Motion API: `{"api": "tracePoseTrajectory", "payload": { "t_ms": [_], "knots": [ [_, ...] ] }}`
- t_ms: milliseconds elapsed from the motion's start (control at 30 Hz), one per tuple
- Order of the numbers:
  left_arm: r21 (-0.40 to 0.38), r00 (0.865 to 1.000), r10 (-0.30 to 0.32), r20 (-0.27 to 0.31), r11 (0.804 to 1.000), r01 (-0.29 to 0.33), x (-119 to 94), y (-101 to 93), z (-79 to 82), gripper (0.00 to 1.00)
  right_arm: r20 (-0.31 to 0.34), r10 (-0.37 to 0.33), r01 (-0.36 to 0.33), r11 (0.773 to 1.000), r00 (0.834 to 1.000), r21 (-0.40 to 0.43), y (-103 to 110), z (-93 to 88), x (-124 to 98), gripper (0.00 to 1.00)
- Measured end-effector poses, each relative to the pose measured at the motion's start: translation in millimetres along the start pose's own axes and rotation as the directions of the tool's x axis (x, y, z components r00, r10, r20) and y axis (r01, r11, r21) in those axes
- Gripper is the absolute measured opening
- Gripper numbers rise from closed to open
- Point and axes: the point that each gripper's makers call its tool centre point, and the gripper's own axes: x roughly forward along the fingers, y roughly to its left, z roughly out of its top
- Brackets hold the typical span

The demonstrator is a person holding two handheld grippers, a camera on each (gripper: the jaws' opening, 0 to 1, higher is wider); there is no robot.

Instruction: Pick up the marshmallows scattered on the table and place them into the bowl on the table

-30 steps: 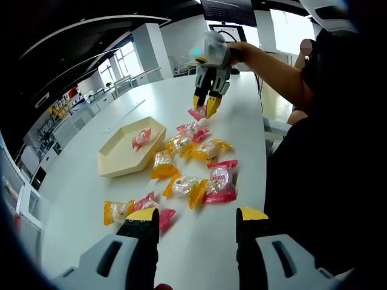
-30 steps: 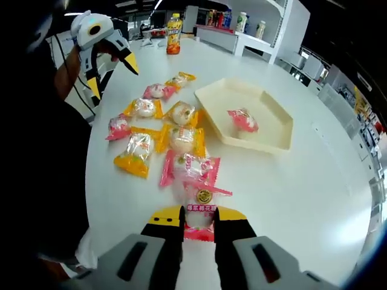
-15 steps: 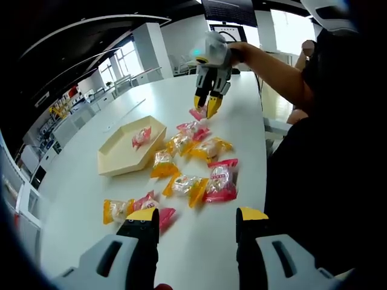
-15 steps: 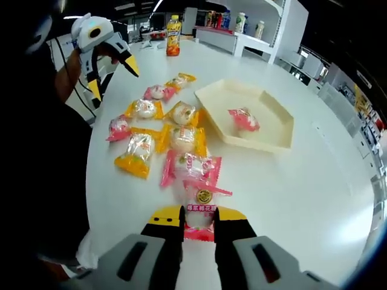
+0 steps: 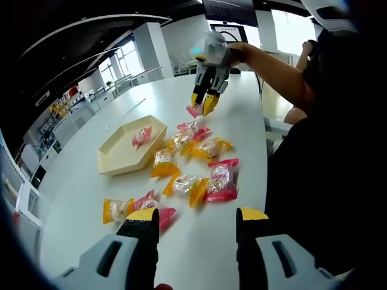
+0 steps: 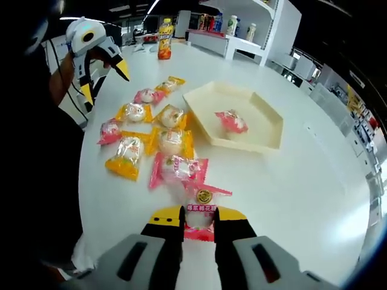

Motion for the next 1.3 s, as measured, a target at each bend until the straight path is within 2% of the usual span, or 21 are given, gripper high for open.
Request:
{"api": "tracePoseTrajectory", "payload": {
  "t_ms": [267, 567, 900, 1300],
  "knots": [
    [-0.006, 1.0, 0.022, 0.0, 1.0, -0.022, -1, 5.2, 0.2, 0.5, -0.004, -0.013, 0.013, 1.0, 1.0, -0.005, -2, -2.2, 1, 0.19],
    [-0.037, 1.0, 0.026, 0.015, 0.999, -0.026, -2, 6.8, 4.4, 0.51, 0.016, -0.052, 0.052, 0.999, 0.999, 0.009, -11, 1.4, -1, 0.19],
    [-0.047, 0.999, 0.036, 0.006, 0.998, -0.035, -2, 10.2, 2.6, 0.5, 0.039, -0.093, 0.093, 0.996, 0.995, 0.012, -22, 5.5, -4, 0.19],
    [-0.053, 0.999, 0.038, -0.001, 0.998, -0.038, -1, 12.2, 2.0, 0.5, 0.052, -0.103, 0.104, 0.995, 0.993, -0.005, -26, 8.1, -2, 0.19]
  ]
}}
